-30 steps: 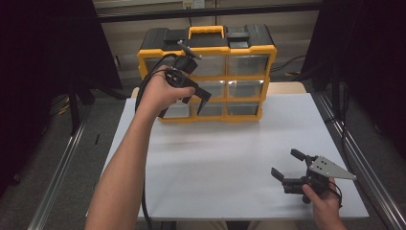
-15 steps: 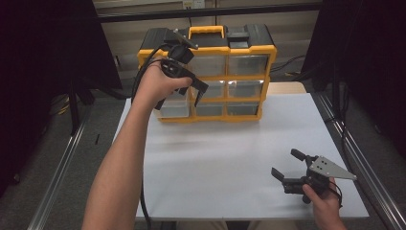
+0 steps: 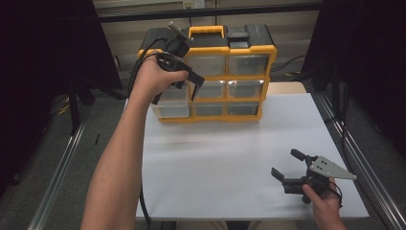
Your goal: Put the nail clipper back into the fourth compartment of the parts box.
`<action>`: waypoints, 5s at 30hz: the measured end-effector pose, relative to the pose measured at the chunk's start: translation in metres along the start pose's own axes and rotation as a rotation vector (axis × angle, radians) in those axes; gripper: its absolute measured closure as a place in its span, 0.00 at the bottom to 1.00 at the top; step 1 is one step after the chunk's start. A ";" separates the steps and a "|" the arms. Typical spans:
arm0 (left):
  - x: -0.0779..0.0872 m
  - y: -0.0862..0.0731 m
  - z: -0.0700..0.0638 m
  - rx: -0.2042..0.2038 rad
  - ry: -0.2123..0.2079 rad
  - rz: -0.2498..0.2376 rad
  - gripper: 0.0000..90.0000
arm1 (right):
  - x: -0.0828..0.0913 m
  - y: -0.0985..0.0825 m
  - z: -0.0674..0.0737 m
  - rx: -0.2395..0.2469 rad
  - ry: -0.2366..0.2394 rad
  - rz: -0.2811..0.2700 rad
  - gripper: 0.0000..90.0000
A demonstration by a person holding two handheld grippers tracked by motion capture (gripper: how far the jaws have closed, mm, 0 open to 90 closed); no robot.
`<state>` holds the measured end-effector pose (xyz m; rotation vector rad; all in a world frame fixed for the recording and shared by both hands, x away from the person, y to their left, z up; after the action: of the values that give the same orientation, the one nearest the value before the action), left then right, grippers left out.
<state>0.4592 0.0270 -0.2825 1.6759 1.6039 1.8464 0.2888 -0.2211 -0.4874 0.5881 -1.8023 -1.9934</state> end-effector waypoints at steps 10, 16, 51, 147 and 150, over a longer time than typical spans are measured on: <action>0.007 0.003 0.012 -0.003 0.033 -0.005 0.90 | 0.000 0.000 0.000 0.000 0.001 0.003 0.01; 0.010 0.003 0.018 0.013 0.047 -0.019 0.90 | 0.001 0.000 0.000 0.002 0.003 0.002 0.01; 0.018 0.003 0.053 0.039 0.142 -0.069 0.90 | 0.001 -0.001 -0.001 -0.002 0.001 0.004 0.01; 0.027 -0.053 0.074 0.028 0.112 -0.334 0.28 | 0.001 0.003 -0.002 -0.004 0.000 -0.010 0.01; 0.034 -0.058 0.071 0.018 0.111 -0.369 0.22 | 0.001 0.003 -0.001 0.001 0.004 -0.009 0.01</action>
<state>0.4745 0.1150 -0.3215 1.1980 1.8297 1.7625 0.2887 -0.2231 -0.4849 0.6009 -1.8021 -1.9960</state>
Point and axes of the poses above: each handheld gripper's, and its own axes: x roughly backward along the jaws, y roughly out of its top, z roughly to its left, the point moved 10 cm from there along -x, roughly forward along the jaws, and after that the axes turned 13 degrees about -z, right-handed, at the moved point
